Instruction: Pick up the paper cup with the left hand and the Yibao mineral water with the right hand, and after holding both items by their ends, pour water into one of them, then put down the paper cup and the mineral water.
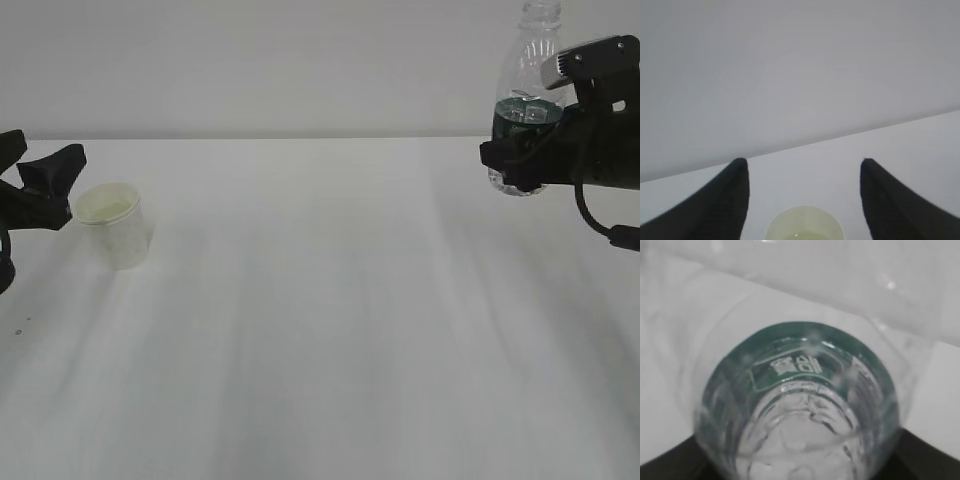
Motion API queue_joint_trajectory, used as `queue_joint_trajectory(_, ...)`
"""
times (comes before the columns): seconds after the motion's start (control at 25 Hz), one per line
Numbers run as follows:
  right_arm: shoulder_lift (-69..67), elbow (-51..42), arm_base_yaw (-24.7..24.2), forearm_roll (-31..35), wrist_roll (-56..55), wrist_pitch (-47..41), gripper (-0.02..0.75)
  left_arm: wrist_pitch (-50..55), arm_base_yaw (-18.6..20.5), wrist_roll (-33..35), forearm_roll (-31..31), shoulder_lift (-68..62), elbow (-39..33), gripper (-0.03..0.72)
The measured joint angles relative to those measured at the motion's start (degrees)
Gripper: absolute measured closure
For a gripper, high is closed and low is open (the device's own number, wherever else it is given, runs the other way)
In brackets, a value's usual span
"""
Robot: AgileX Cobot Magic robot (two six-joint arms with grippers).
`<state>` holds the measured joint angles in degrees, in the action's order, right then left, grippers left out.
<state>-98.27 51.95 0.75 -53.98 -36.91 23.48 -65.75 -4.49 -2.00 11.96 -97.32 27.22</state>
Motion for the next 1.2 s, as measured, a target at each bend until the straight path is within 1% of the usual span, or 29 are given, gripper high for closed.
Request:
queue_joint_trajectory(0.08,-0.64,0.0,0.0,0.38,0.12,0.28,0.276,0.0,0.0,0.0,0.0,0.0,0.0,0.186)
queue_joint_trajectory(0.28,-1.71,0.0,-0.12,3.65,2.97,2.44,0.276,0.0,0.0,0.0,0.0,0.0,0.0,0.195)
queue_joint_trajectory(0.44,-2.56,-1.27,-1.68,6.01,4.47,6.52,0.276,0.0,0.0,0.0,0.27,0.0,-0.08,0.197)
queue_joint_trajectory(0.64,-2.58,-2.94,-3.82,7.45,6.45,7.55,0.276,0.0,0.0,0.0,0.42,0.0,-0.08,0.198)
queue_joint_trajectory(0.8,-2.58,-3.7,-4.25,9.53,9.04,8.31,0.276,0.0,0.0,0.0,0.51,0.0,-0.08,0.198)
queue_joint_trajectory(0.96,-3.25,-4.92,-4.25,11.68,11.57,11.27,0.276,0.0,0.0,0.0,0.63,0.0,-0.08,0.199)
queue_joint_trajectory(1.2,-6.02,-7.59,-4.25,17.09,15.89,18.14,0.276,0.0,0.0,0.0,0.7,0.0,-0.08,0.202)
